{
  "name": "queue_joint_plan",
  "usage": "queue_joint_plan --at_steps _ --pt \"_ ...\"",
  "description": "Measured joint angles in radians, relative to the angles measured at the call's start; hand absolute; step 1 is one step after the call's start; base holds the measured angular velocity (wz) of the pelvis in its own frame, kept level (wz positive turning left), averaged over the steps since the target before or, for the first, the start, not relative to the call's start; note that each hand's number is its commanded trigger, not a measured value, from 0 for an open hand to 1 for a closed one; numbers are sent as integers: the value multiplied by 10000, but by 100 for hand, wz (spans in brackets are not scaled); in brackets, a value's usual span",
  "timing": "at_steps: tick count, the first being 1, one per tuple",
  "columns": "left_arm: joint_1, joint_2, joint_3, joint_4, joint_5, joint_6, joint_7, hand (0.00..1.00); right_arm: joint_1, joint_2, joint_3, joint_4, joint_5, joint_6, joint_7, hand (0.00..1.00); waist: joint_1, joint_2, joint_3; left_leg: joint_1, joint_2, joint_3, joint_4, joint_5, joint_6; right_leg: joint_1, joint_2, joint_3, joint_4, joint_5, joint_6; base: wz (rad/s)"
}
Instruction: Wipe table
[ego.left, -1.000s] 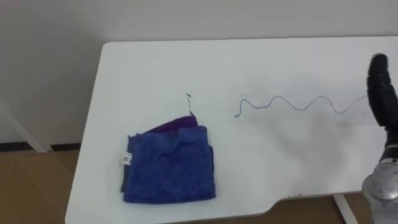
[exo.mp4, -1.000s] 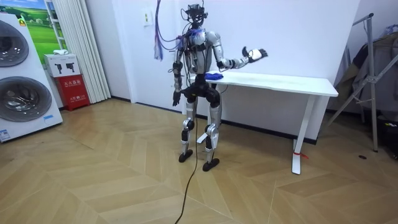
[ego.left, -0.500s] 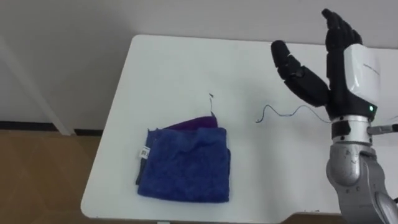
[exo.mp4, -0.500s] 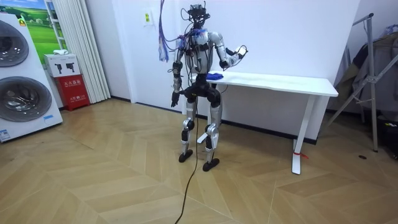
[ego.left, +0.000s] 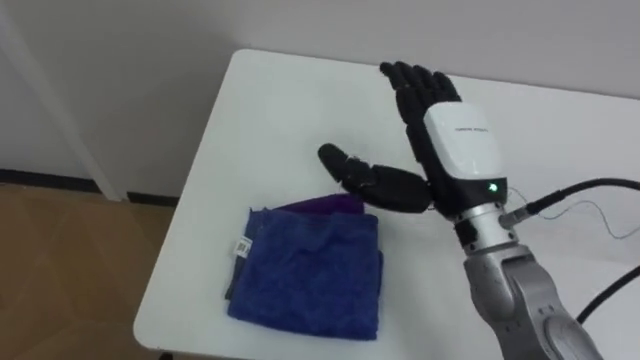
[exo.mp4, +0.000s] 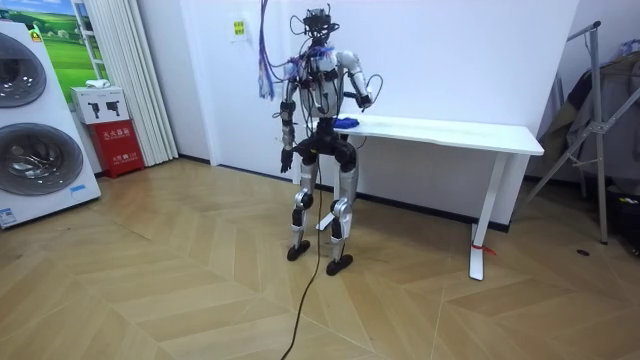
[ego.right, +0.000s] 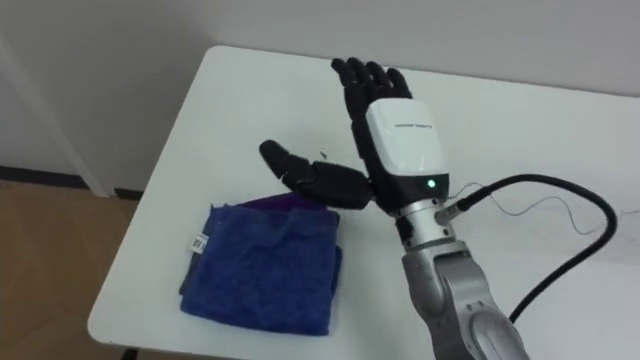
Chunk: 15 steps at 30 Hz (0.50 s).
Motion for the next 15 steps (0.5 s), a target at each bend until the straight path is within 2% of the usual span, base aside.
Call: queue_joint_plan --at_steps 4,6,8,9,10,11,12,13,14,15 --pt "-62 27 -63 138 -7 -93 71 0 20 -22 330 20 -314 -49 46 0 1 63 43 44 0 -305 -63 1 1 -12 21 -19 0 0 0 10" --pt "-59 102 -167 210 -5 -177 184 0 159 -24 560 25 -366 -243 45 0 -11 45 31 49 1 -506 -72 1 1 61 33 -33 0 0 0 0" --pt "-60 128 -256 203 -3 -225 235 0 344 -26 808 28 -610 -268 43 0 -48 38 29 106 11 -565 -75 16 15 70 42 -44 61 -1 -1 2" --pt "-95 127 -388 193 1 -259 268 0 561 -20 899 61 -744 -387 43 0 -43 130 64 244 127 -1064 -132 30 23 -177 134 -81 564 -30 -45 -11" --pt "-91 144 -425 187 18 -316 288 0 631 -4 983 112 -747 -468 48 0 -8 203 77 310 311 -1532 -149 44 34 -438 266 0 878 -215 -214 -42" --pt "-85 295 -398 195 54 -409 380 0 634 63 1294 142 -750 -593 53 0 -24 172 54 240 640 -2134 -127 39 24 -987 1028 673 205 -144 -666 -68" --pt "-128 452 -261 293 234 -442 413 0 524 26 1636 135 -747 -785 46 0 -76 33 111 -10 796 -1924 204 -65 -158 -1363 1479 875 -776 1169 -1232 -59" --pt "-93 463 -254 397 269 -444 409 0 567 -14 1773 147 -747 -833 45 0 -203 9 73 -124 802 -1723 379 -133 -424 -1334 1487 663 -646 1346 -1212 -25" --pt "-128 435 -457 415 268 -470 397 0 615 -147 1971 326 -728 -783 49 0 -414 -46 50 -215 757 -1173 411 -206 -523 -1202 1413 788 -513 1358 -1231 23" --pt "-295 406 -764 424 263 -605 373 0 615 -243 1927 572 -724 -703 72 0 -445 -144 76 -543 570 -679 212 -169 -485 -1049 1210 1148 -516 1356 -1227 35"
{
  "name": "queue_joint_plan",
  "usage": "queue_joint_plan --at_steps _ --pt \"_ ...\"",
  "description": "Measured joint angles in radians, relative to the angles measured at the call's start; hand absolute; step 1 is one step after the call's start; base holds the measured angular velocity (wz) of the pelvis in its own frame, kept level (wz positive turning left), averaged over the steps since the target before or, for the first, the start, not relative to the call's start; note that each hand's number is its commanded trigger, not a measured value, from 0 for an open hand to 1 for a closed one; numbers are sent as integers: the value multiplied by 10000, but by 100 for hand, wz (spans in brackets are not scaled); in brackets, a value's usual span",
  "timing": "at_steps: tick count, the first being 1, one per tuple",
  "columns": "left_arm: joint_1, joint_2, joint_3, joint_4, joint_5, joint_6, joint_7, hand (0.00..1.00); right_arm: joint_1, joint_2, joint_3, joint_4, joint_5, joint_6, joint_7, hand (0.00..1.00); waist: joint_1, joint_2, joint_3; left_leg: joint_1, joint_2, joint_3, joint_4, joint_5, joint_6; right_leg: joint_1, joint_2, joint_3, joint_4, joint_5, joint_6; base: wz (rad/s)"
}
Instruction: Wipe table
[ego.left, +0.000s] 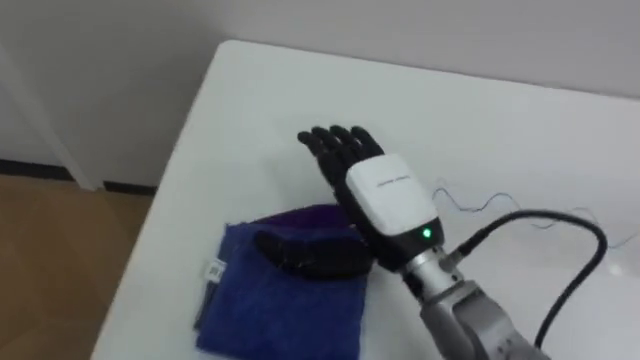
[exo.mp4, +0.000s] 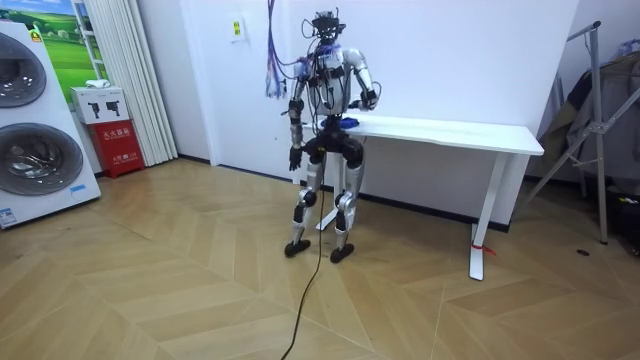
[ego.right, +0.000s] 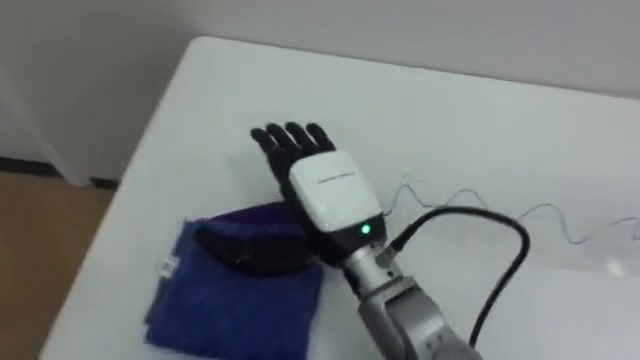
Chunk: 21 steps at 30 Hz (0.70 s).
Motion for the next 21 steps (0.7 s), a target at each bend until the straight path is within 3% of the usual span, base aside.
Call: queue_joint_plan --at_steps 1,2,3,5,7,9,14,17,21 --pt "-104 0 -129 -12 -1 -88 -4 0 0 -19 -39 16 -1 98 48 0 12 -44 10 -300 -119 196 -134 72 38 35 -92 174 -7 -3 6 47" --pt "-288 16 -350 -41 -11 -187 1 0 -24 7 -114 43 4 157 98 0 105 -86 12 -957 -245 533 -262 830 489 113 -231 242 25 -94 158 21" --pt "-287 44 -465 5 -34 -171 14 0 -18 51 -12 224 -10 141 157 0 360 -164 -117 -898 -375 752 -146 1045 543 172 -379 149 41 -256 421 12" --pt "-347 22 -624 83 -40 -83 -7 0 -14 62 52 263 -46 48 320 0 429 -189 -77 -572 -534 652 -199 1054 564 385 -514 -175 31 -368 601 14" --pt "-371 -7 -784 271 -36 -75 -21 0 -9 44 55 300 -54 -52 444 0 492 -153 -46 -359 -667 492 -270 1051 573 594 -556 -271 0 -406 657 13" --pt "-387 -43 -738 574 125 -37 -37 0 98 14 -16 379 -452 -80 416 0 428 -14 44 -292 -797 504 -339 1026 614 744 -591 -274 18 -419 675 13" --pt "-477 -48 -724 766 189 -32 -51 0 409 -197 -61 833 -880 -377 323 0 433 122 119 -450 -918 518 -333 931 771 697 -671 -165 11 -574 786 7" --pt "-493 -47 -723 889 191 -30 -126 0 640 -216 -65 877 -919 -565 217 0 434 176 108 -477 -939 525 -323 878 849 695 -677 -210 16 -625 804 0" --pt "-604 -55 -723 1049 189 -30 -229 0 765 -248 -66 876 -1100 -659 -320 0 416 157 32 -610 -956 529 -241 879 851 600 -686 -264 17 -625 804 0"
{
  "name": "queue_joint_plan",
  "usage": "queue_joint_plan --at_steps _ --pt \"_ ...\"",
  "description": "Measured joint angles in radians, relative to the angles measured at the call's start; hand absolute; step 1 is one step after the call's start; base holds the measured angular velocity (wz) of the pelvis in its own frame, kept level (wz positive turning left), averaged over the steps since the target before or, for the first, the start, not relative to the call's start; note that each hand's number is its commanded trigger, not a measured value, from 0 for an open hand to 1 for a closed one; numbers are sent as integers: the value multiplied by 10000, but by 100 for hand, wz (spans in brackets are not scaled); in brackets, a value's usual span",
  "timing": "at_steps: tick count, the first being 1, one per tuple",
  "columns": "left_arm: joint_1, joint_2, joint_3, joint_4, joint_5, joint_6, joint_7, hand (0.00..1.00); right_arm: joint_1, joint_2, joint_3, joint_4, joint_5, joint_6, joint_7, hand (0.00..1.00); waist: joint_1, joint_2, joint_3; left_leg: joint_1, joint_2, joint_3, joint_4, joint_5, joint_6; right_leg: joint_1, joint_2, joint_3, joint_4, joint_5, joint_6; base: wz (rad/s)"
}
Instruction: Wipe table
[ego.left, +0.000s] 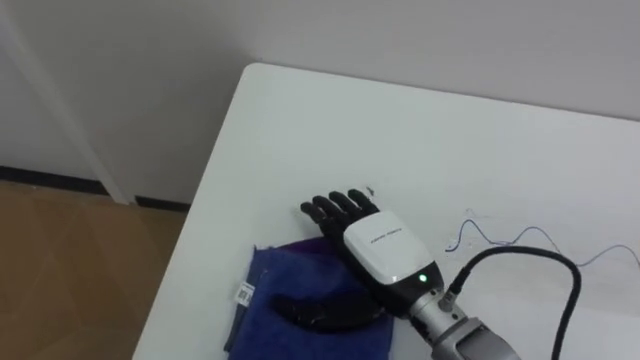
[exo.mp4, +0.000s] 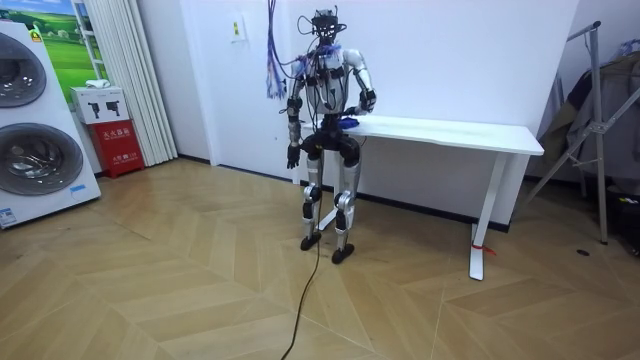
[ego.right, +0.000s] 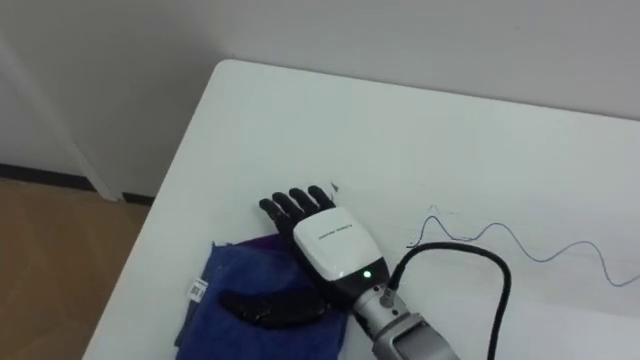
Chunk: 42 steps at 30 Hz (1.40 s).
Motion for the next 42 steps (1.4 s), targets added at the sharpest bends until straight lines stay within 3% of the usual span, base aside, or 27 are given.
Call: queue_joint_plan --at_steps 1,3,5,14,18,25,34,42 --pt "0 0 0 1 0 0 -6 0 28 -16 0 0 -42 -7 -88 0 0 3 -27 1 -1 0 1 0 0 1 -1 -4 0 0 0 0" --pt "-17 -5 2 3 -8 0 -7 0 168 -113 16 -1 -134 -103 -386 0 -1 6 -156 16 -8 -1 -4 1 1 17 -13 -85 1 0 0 0" --pt "-57 -6 4 4 -13 -1 -6 0 219 -190 17 -1 -140 -177 -544 0 5 6 -170 50 -16 0 -3 3 5 51 -23 -91 3 0 0 0" --pt "-96 -7 14 76 -57 -17 -153 0 369 -224 18 1 -158 -350 -937 0 -2 21 -136 115 -24 0 -49 3 7 118 -34 -139 1 -1 1 0" --pt "-99 -22 -8 133 -73 -24 -194 0 438 -222 44 75 -157 -552 -1011 0 3 5 -64 115 -26 0 -61 3 7 119 -34 -140 1 -1 2 0" --pt "-91 -37 -22 421 -63 -20 -203 0 630 -220 118 127 -155 -626 -1012 0 21 -43 -37 126 -25 -6 -78 3 7 104 -33 -165 -1 -5 8 0" --pt "-193 -40 -58 425 -75 -21 -191 0 643 -194 254 656 -162 -622 -1027 0 198 -184 -59 6 -19 -35 -86 3 8 -26 -41 -387 1 -5 8 0" --pt "-282 -36 -48 428 -81 -12 -155 0 667 -164 928 775 -17 -560 -1037 0 294 -177 -60 -241 -26 -94 -22 4 9 -191 -44 -410 -2 -5 8 3"
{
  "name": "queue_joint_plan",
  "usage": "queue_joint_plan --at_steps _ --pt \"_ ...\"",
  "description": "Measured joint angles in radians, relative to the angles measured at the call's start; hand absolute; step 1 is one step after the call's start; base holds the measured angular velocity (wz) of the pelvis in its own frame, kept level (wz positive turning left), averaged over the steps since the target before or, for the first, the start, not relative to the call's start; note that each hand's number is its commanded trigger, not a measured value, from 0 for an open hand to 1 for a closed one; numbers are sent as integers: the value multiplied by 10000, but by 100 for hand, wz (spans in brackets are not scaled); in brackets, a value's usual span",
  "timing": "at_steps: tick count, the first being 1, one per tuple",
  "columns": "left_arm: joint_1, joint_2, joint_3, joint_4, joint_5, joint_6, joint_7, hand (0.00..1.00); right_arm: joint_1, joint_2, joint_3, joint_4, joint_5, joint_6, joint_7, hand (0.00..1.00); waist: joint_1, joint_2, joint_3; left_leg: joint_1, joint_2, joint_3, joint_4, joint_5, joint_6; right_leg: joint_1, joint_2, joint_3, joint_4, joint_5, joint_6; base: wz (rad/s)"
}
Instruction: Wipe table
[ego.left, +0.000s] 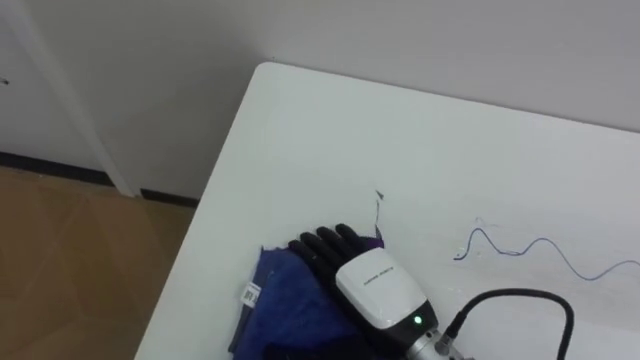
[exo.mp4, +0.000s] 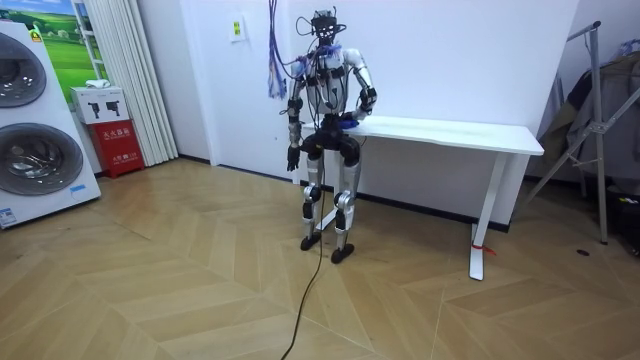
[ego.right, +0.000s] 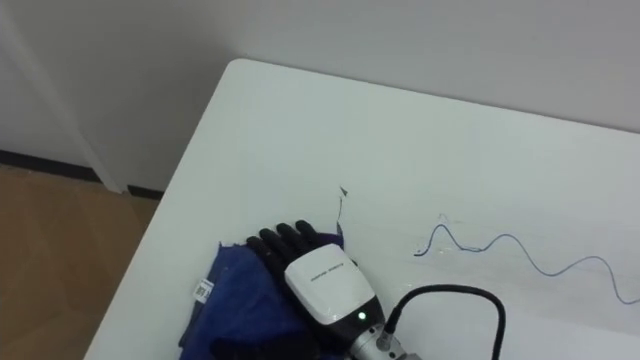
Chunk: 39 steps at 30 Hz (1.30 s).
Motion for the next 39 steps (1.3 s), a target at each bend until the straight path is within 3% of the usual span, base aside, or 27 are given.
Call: queue_joint_plan --at_steps 6,7,8,21,33,39 --pt "-234 4 -13 -5 -176 -7 335 0 -35 82 16 255 6 -46 -453 0 -49 20 -50 -344 -3 -27 142 4 5 -263 -7 -99 11 1 -1 1" --pt "-271 3 -15 -4 -210 -7 392 0 -62 88 33 296 5 -47 -525 77 -50 20 -54 -393 -5 -27 156 4 5 -313 -7 -99 12 1 -2 0" --pt "-356 3 -17 -1 -249 -10 446 0 -76 98 42 332 -2 -45 -631 100 -50 28 -50 -477 -6 -31 184 4 5 -367 -7 -101 9 1 -2 0" --pt "-573 -76 -365 -98 -882 -25 465 0 -811 297 175 550 329 155 -1830 100 -38 280 -108 -607 -47 -44 176 24 35 -467 -54 -173 6 1 -1 1" --pt "-518 -78 -306 -370 -989 -54 448 0 -711 312 -8 603 763 -82 -1965 100 -102 192 -19 -295 -215 -6 116 59 113 -230 -247 -227 18 -47 76 0" --pt "-342 -104 310 -387 -1092 -170 505 0 -656 260 -303 511 777 -109 -1662 100 -86 168 8 62 -227 -26 -14 50 146 136 -246 -247 7 -62 101 1"
